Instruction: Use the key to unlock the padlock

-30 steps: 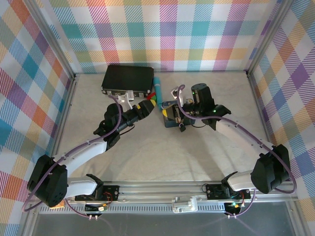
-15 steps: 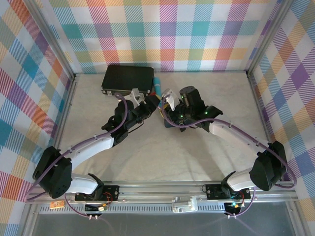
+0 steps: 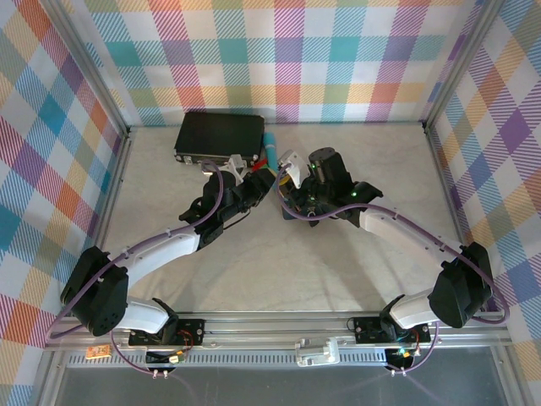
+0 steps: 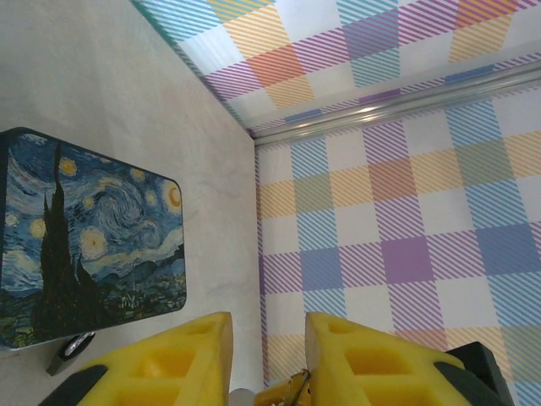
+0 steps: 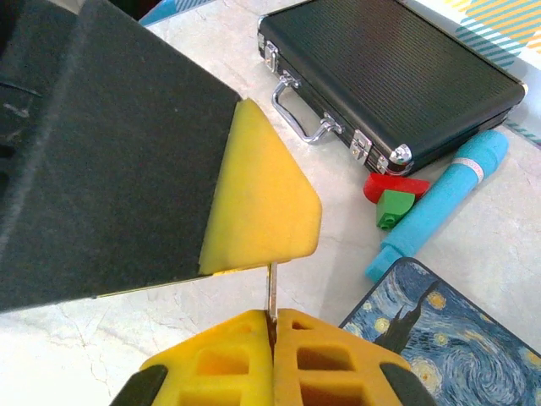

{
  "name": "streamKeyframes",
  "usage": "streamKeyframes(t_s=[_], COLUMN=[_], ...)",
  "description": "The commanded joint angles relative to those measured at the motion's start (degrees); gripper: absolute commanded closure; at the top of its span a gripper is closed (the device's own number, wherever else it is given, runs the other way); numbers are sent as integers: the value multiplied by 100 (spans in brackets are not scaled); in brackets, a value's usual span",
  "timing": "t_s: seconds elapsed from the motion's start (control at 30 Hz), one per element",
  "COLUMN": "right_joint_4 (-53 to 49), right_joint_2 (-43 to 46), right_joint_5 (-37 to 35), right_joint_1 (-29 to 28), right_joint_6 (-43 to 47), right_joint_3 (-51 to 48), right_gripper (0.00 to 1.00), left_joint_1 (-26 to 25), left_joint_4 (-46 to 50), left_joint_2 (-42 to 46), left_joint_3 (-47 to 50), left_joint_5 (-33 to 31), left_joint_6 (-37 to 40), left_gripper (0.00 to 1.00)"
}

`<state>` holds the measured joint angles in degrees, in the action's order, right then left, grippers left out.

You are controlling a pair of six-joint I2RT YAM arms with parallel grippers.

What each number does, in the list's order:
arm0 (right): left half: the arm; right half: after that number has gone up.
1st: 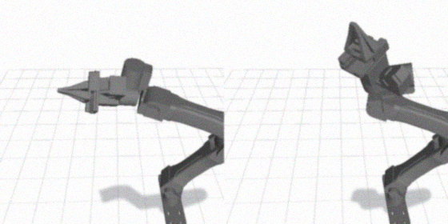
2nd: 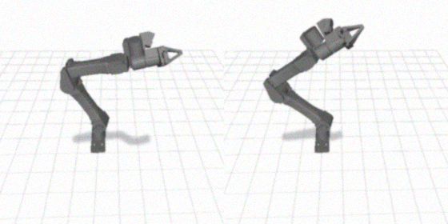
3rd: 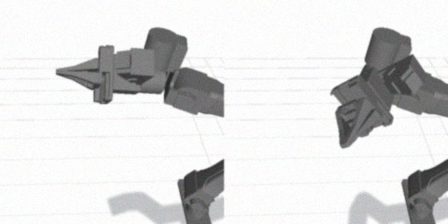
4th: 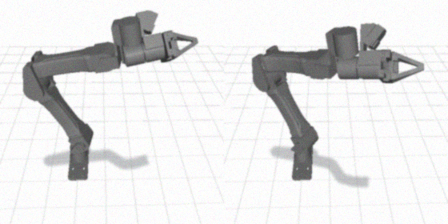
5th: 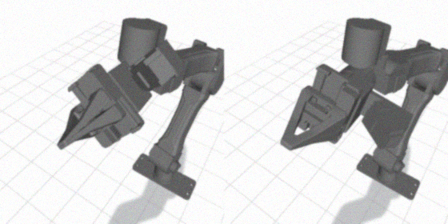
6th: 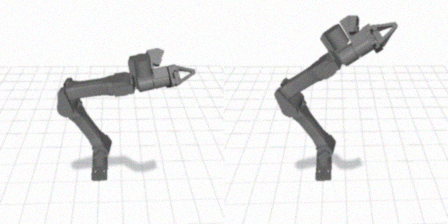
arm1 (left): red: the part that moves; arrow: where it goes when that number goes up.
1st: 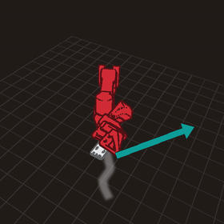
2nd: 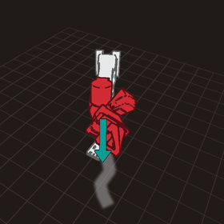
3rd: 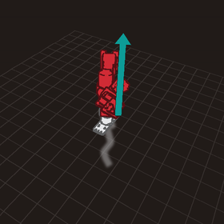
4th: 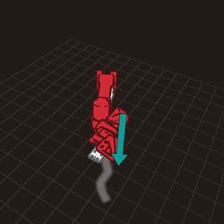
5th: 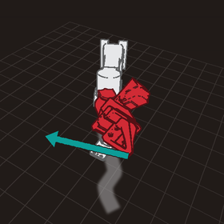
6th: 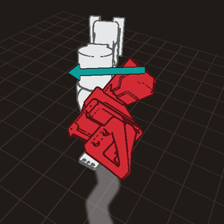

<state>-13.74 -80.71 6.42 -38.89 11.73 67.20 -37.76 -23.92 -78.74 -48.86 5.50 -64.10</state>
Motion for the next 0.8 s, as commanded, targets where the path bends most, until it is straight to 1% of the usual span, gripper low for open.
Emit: streamKeyframes(t_s=[0.0,0.07,0.13,0.27,0.4,0.47,0.57,0.6,0.63,0.67,0.7,0.77], right_joint_4=[126,119,100,56,-12,-25,-12,-4,33,62,79,157], right_joint_2=[-37,-42,-42,-33,-50,-58,-18,13,56,114,182,344], right_joint_5=[28,66,88,221,245,243,229,236,257,330,495,995], right_joint_1=[-39,-39,-39,-39,-39,-39,-31,-19,0,53,125,388], right_joint_6=[155,154,163,167,180,181,108,57,-55,-200,-342,-810], right_joint_3=[21,21,31,48,64,66,56,49,39,30,26,-20], right_gripper=[100,100,100,100,100,100,99,93,83,67,58,52], left_joint_1=[-56,-57,-56,-55,-56,-56,-56,-56,-56,-50,-47,-15], left_joint_4=[51,84,94,76,68,79,94,111,162,217,240,167], left_joint_2=[43,16,1,-60,-154,-179,-178,-174,-155,-132,-99,-11], left_joint_3=[-183,-217,-227,-263,-355,-370,-359,-360,-357,-362,-353,-324], left_joint_5=[-38,-31,-39,-39,29,39,33,22,1,-36,-56,-48], left_joint_6=[-51,-42,-42,-42,-13,-6,53,118,246,429,627,1172], left_gripper=[72,74,77,79,89,91,100,100,100,100,100,100])
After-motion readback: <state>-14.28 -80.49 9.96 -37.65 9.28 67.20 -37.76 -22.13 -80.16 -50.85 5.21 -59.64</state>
